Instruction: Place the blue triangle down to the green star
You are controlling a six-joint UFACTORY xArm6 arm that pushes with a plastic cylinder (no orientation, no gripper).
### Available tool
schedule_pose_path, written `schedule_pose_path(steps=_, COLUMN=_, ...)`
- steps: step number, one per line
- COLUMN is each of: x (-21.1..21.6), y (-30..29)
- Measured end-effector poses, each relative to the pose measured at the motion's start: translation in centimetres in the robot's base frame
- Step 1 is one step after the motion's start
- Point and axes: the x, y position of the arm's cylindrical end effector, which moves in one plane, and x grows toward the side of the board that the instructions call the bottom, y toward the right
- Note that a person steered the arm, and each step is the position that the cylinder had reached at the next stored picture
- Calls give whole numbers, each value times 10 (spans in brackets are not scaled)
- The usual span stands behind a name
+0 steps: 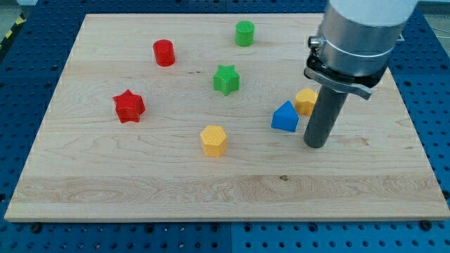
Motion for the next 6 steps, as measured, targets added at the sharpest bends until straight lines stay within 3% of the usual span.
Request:
schedule_pose_path(steps=1, x=-28, y=-18)
schedule_pose_path(steps=4, x=-29, y=-144)
schedule_pose_path(steps=5, x=-29, y=-149)
schedule_pose_path(steps=6, x=-21, y=-116)
